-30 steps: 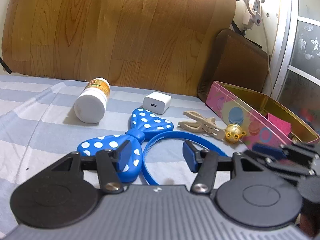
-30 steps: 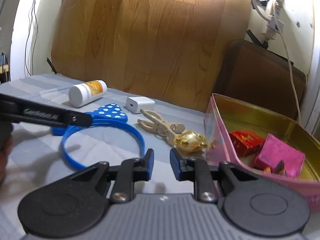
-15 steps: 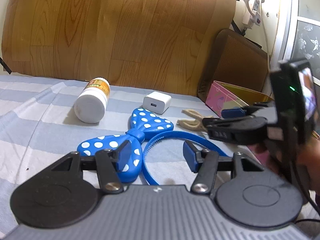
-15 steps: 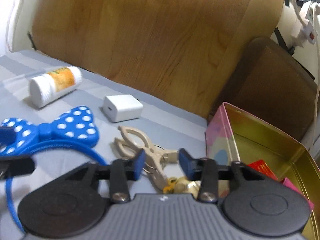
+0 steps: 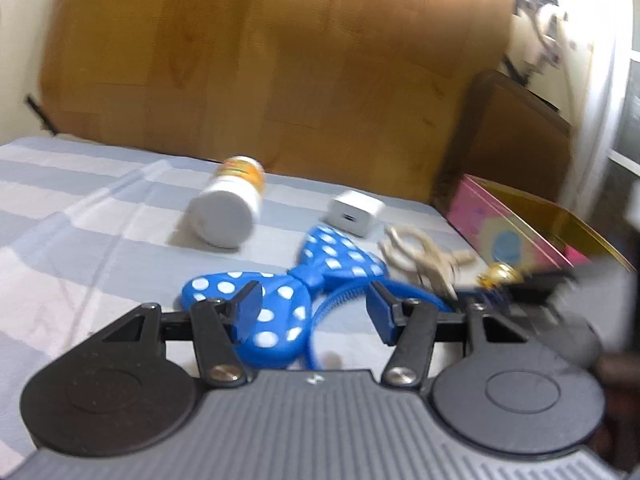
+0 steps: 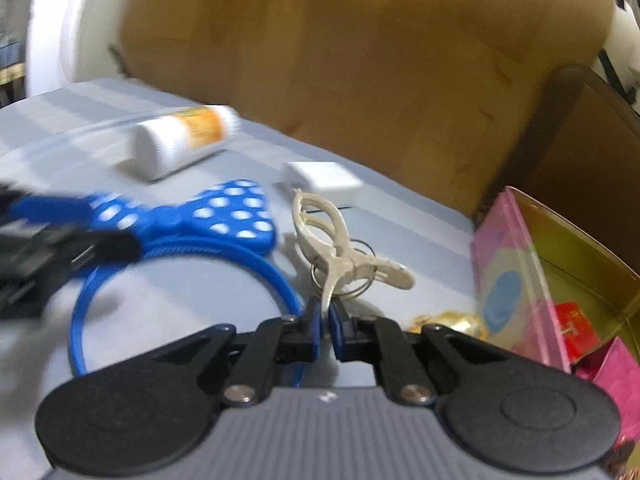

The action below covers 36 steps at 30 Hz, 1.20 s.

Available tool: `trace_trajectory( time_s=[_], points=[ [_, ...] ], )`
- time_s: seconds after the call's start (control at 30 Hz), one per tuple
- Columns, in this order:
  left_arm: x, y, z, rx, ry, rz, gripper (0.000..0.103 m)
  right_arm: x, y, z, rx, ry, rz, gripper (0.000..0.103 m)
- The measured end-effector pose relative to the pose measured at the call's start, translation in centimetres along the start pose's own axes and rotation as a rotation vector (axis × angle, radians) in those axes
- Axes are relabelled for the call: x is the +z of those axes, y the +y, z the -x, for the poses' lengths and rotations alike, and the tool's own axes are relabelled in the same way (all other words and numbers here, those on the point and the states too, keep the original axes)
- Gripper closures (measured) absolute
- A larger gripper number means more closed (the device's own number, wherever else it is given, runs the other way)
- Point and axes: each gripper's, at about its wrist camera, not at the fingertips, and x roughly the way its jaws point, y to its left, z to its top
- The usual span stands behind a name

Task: Organize rigid objects
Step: 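Move the right tool down toward the wooden tongs, then grasp the yellow figurine keychain on the sheet with the right tool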

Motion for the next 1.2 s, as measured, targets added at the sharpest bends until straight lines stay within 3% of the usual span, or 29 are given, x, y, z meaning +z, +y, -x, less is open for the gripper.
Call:
trace_trajectory(
  time_s=[0.13, 0.2, 0.23, 0.27, 0.4, 0.6, 0.77, 0.9, 1.0, 1.1, 1.13, 1.2],
  points=[
    [0.3, 1.0, 0.2, 0.029, -0.009, 0.056, 0.043, -0.8, 2.5, 3.0, 0.143, -0.017, 0.09, 0.094],
    [0.3, 1.1, 0.2, 0.031, -0.006, 0.062, 0.043, -0.9, 3.4, 4.1, 0.175, -0.018, 0.16, 0.088],
    [0.3, 1.1, 0.3, 0.032, -0.007, 0.061, 0.043, -0.9, 3.3, 4.5, 0.175, -0.019, 0.188, 0.079],
    [0.3, 1.0, 0.3, 0.032, -0.006, 0.058, 0.043, -0.7, 3.0, 4.9, 0.167, -0.021, 0.208, 0.072],
    [0.4, 1.0, 0.4, 0.031, -0.006, 0.055, 0.043, 0.5, -0.3, 5.7, 0.109, -0.016, 0.237, 0.068],
    [0.3, 0.8, 0.5, 0.028, -0.024, 0.049, 0.043, 2.9, -4.6, 4.6, 0.054, 0.123, 0.319, 0.066],
    [0.3, 0.1, 1.4, 0.017, -0.079, -0.001, 0.043, 3.1, -4.8, 2.5, 0.074, 0.248, 0.467, 0.057],
    [0.3, -0.5, 1.5, 0.021, -0.096, -0.043, 0.043, 2.6, -4.2, 0.3, 0.002, 0.318, 0.579, 0.054],
    [0.3, -0.6, 1.7, 0.029, -0.117, -0.056, 0.043, 2.6, -4.4, -1.1, -0.018, 0.351, 0.62, 0.046],
    [0.4, -0.6, 1.6, 0.03, -0.116, -0.05, 0.043, 2.8, -4.9, -2.2, -0.011, 0.358, 0.636, 0.049],
    [0.4, -0.5, 1.5, 0.03, -0.112, -0.046, 0.043, 3.0, -5.2, -2.4, -0.001, 0.367, 0.62, 0.059],
    [0.3, -0.5, 1.5, 0.031, -0.108, -0.04, 0.043, 3.2, -5.5, -2.5, 0.027, 0.378, 0.579, 0.062]
  ],
)
